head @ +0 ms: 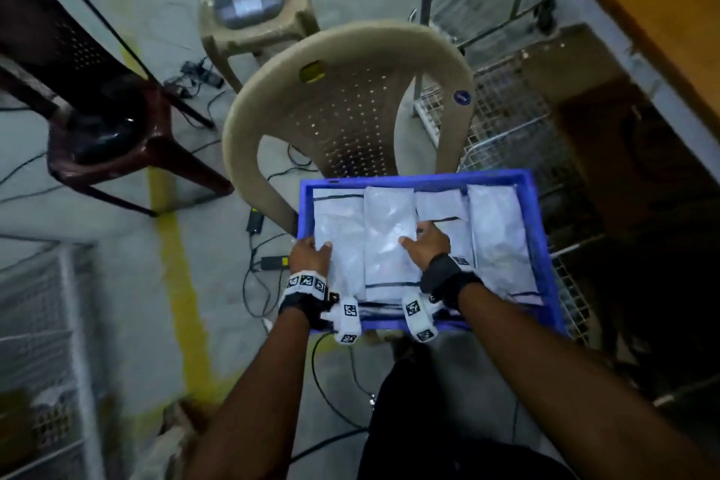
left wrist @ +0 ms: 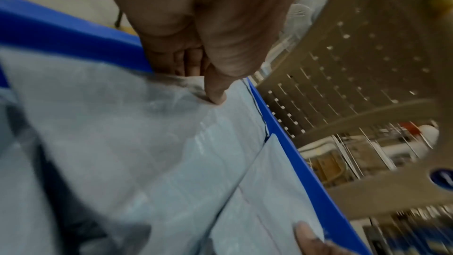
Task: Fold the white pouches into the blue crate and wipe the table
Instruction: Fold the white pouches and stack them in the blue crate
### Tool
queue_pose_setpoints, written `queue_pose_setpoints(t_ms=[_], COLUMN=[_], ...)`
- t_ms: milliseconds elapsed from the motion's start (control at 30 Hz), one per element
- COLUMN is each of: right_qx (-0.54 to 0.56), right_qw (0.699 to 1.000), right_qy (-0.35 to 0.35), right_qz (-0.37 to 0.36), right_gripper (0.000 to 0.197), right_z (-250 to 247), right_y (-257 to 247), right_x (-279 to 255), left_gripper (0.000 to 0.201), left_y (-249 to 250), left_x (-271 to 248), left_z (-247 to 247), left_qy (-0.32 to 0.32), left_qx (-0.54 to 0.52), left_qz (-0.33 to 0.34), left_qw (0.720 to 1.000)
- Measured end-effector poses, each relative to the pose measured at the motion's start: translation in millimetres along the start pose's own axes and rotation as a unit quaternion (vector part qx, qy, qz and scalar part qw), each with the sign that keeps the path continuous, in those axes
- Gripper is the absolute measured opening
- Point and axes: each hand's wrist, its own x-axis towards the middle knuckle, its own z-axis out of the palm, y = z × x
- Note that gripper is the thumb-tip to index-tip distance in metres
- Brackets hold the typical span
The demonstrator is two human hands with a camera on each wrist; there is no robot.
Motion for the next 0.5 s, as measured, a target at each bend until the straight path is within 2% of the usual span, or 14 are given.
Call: queue_pose_setpoints(t_ms=[67, 133, 200, 300, 400, 500], right_qx=[-0.022, -0.061, -0.141, -0.248, -0.35, -0.396], right_qw=[0.999, 0.995, 0.978, 0.938, 0.887, 0.867], right_qy=[0.023, 0.046, 0.038, -0.051, -0.107, -0.119], right_qz=[-0.02, -0.072, -0.148, -0.237, -0.281, -0.278], right_gripper=[0.058, 0.072, 0.087, 0.093, 0.091, 0.085], right_z=[0, -5, -10, -7, 6, 21], right_y=[5, 7, 7, -2, -8, -5], right_x=[-3, -8, -10, -6, 1, 7], left_gripper=[0.034, 0.044, 0.056, 0.066, 0.076, 0.083], left_y=[2, 10, 22, 32, 25, 12], left_x=[-6, -11, -14, -11, 3, 13], left_z=[-2, -4, -3, 13, 28, 36], left_qy=[0.027, 0.038, -0.001, -0.1, -0.156, -0.172], left_qx=[-0.009, -0.006, 0.022, 0.17, 0.297, 0.353], left_qz=[0.035, 0.104, 0.162, 0.23, 0.235, 0.222], left_qw=[0.999, 0.994, 0.987, 0.953, 0.912, 0.893])
